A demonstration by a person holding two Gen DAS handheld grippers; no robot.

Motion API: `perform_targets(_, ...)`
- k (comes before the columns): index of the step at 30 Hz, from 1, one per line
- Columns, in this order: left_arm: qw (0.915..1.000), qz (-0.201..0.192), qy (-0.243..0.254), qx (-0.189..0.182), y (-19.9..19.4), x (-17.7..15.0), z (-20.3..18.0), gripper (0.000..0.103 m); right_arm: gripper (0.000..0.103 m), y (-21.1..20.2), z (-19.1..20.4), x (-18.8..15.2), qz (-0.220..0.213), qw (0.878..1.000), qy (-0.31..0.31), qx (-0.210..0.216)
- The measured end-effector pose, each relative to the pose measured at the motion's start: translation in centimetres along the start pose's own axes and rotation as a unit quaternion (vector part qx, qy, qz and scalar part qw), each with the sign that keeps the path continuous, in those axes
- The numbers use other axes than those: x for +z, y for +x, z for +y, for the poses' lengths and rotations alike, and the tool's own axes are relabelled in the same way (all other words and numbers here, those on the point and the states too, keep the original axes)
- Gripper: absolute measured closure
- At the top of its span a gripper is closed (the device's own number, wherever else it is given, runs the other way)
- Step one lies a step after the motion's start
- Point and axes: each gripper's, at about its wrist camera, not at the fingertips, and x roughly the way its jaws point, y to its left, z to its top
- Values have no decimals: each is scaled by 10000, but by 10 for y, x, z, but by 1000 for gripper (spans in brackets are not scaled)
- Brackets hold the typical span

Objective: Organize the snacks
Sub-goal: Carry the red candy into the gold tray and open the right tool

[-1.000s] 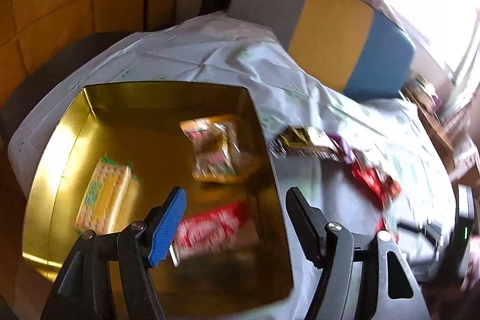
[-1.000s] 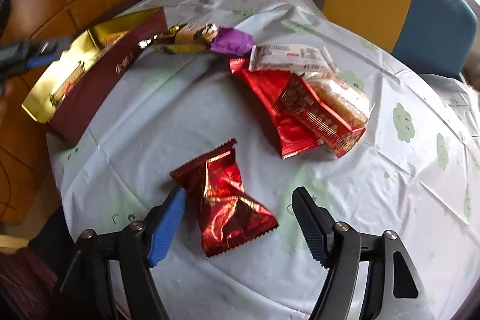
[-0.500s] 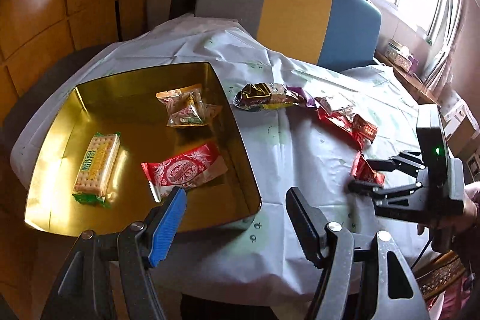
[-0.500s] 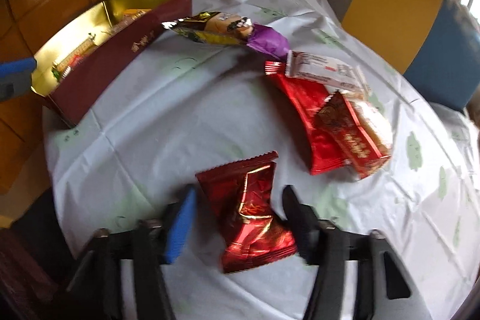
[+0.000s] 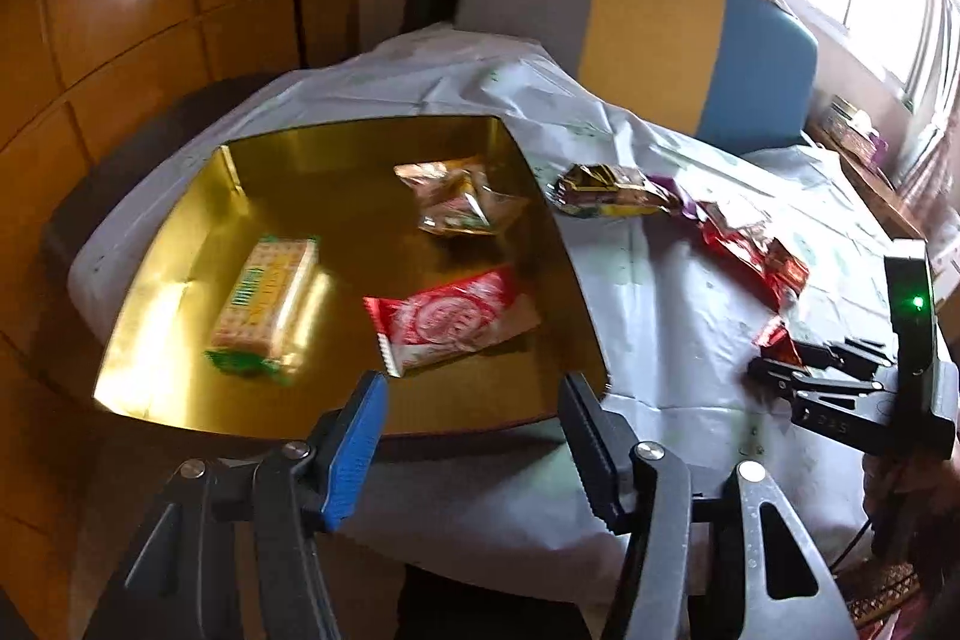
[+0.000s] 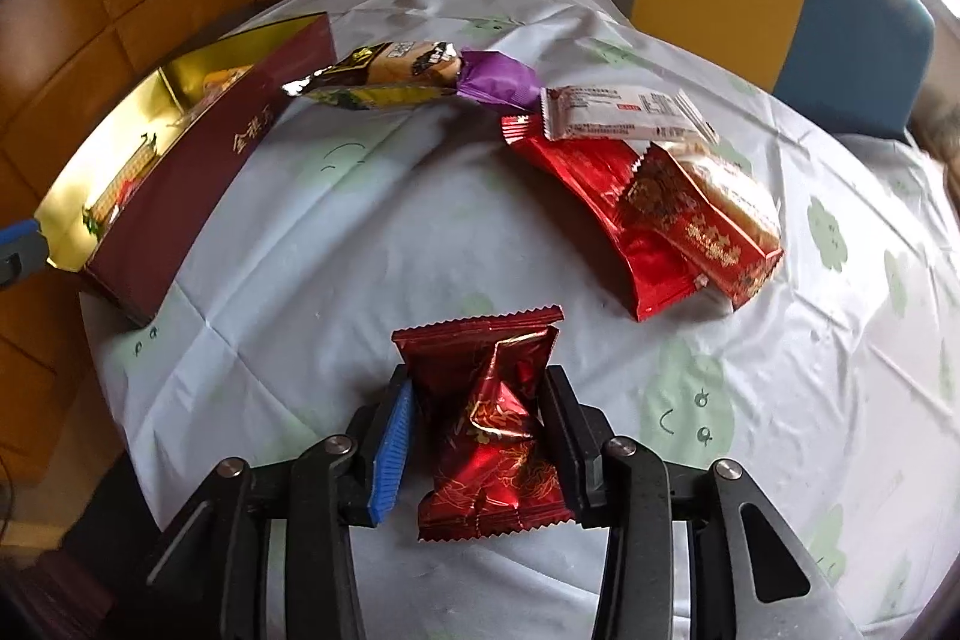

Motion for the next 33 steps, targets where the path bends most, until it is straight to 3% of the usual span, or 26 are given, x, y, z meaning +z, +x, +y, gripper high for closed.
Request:
perform_targets(11,9963,-499,-208,663,-18,1,19,43,58,3,-2,-2,-98,9996,266,-3)
perform_targets(23,9953,-502,-438,707,-16,0,32,43,63,-8,14,-11,-288,9989,265,-245)
perform_targets(27,9952,-420,-516,715,-12,-1,37,43,63,-15,25,0,-328,9990,290,-29)
perform_targets(33,9945,-387,-613,759,-11,-4,43,43,63,-29,54,30,-461,9963,299,666)
